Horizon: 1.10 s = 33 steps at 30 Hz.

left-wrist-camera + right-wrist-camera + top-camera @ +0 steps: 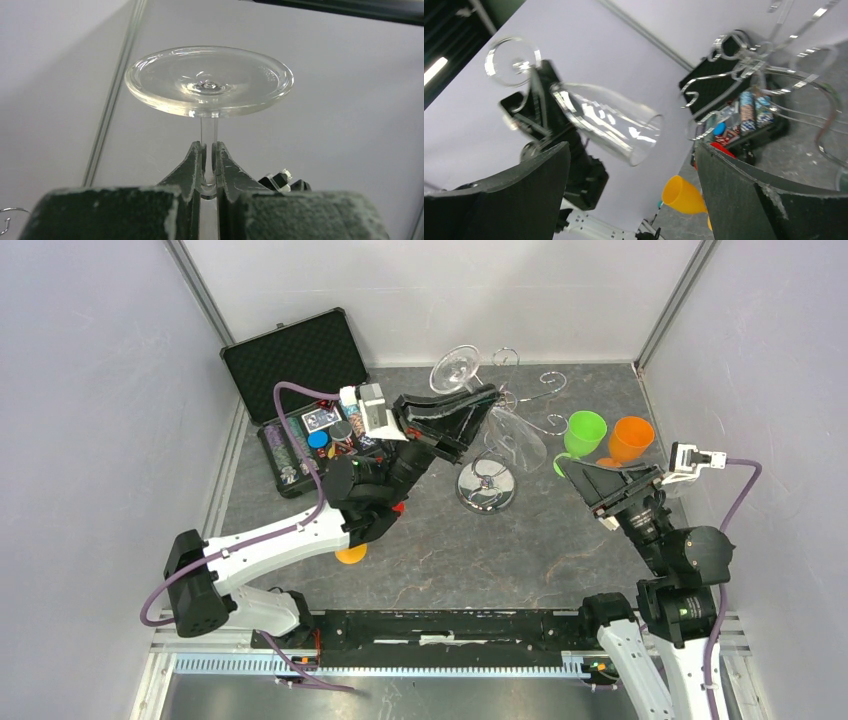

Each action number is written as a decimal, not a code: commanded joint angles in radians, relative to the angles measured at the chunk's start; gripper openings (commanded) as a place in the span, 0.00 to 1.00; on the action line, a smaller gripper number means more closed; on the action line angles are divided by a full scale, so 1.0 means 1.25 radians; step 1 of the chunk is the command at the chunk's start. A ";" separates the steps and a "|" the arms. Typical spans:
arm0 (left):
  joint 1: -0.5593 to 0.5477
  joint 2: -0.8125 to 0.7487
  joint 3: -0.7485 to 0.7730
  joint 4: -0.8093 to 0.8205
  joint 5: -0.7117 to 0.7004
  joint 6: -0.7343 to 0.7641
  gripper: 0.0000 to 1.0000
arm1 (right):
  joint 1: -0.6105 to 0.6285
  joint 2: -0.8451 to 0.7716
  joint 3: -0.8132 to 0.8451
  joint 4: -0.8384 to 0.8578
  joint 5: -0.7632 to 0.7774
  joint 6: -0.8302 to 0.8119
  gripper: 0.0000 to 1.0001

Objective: Take the wine glass off the wine glass rack

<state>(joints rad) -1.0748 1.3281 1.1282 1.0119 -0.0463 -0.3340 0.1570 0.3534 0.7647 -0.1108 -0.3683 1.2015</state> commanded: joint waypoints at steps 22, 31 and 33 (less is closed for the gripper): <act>-0.001 -0.043 -0.023 0.078 -0.207 -0.217 0.02 | 0.002 0.107 0.025 0.340 -0.176 0.126 0.83; -0.001 -0.019 -0.008 0.093 -0.206 -0.238 0.02 | 0.002 0.120 0.028 0.331 -0.189 0.122 0.69; 0.000 -0.015 -0.008 0.097 -0.213 -0.248 0.02 | 0.002 0.124 0.021 0.363 -0.193 0.139 0.65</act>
<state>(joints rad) -1.0748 1.3106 1.0771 1.0607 -0.2874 -0.5930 0.1566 0.5007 0.7692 0.2680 -0.5846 1.3483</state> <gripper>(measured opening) 0.111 0.672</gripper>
